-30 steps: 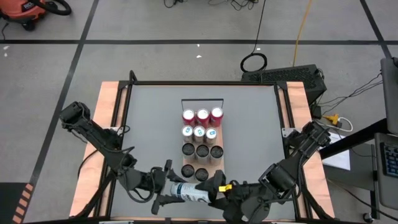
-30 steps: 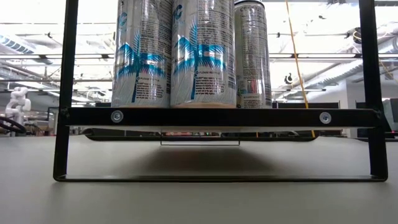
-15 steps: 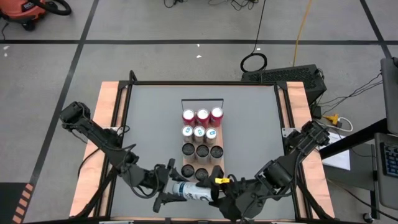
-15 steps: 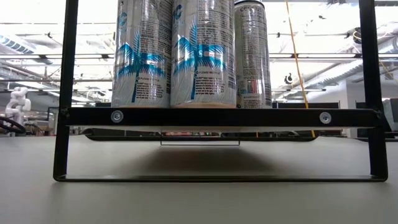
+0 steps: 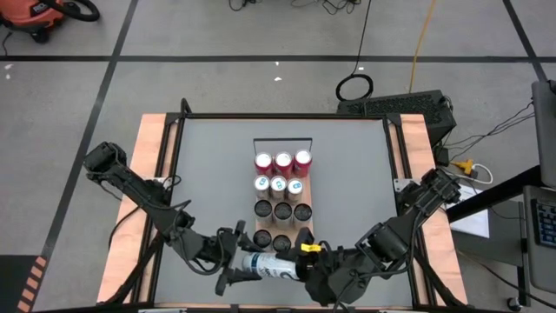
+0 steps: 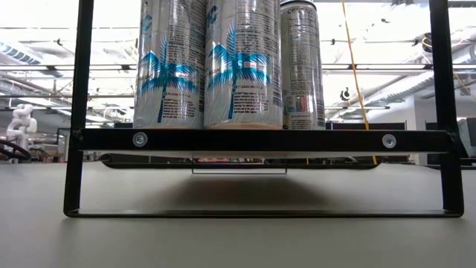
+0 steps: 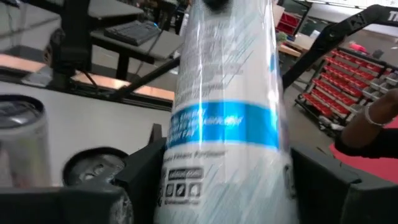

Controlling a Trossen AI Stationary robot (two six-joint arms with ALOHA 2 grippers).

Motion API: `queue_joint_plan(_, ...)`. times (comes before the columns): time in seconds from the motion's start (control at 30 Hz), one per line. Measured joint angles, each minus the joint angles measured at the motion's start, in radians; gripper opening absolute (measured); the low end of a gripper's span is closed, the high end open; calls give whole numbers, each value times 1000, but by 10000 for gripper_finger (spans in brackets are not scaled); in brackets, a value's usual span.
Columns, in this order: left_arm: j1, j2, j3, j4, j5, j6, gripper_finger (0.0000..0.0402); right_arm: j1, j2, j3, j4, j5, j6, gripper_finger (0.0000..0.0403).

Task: Place canned beverage on shelf
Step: Put the white-blue soda can aligned with the other white-blue soda cans on the shelf

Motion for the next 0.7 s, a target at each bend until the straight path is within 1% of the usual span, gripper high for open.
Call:
queue_joint_plan(0.2,2,-2,3,43,-36,40,324,11,0,-2,-20,-18,89,217)
queue_joint_plan(0.3,2,-2,3,63,-37,77,344,27,-6,8,-54,-28,130,209)
queue_joint_plan(0.4,-7,-16,3,90,-49,123,357,43,-17,50,-115,-20,205,196)
queue_joint_plan(0.47,-18,-29,3,103,-89,164,360,49,-21,87,-155,-5,279,195)
queue_joint_plan(0.57,-46,-52,2,89,-179,226,361,51,-21,163,-239,-7,425,198)
queue_joint_plan(0.63,-76,-69,2,85,-256,264,361,46,-21,212,-296,-9,530,206)
queue_joint_plan(0.7,-114,-79,2,83,-353,313,361,32,-22,265,-385,-35,626,209)
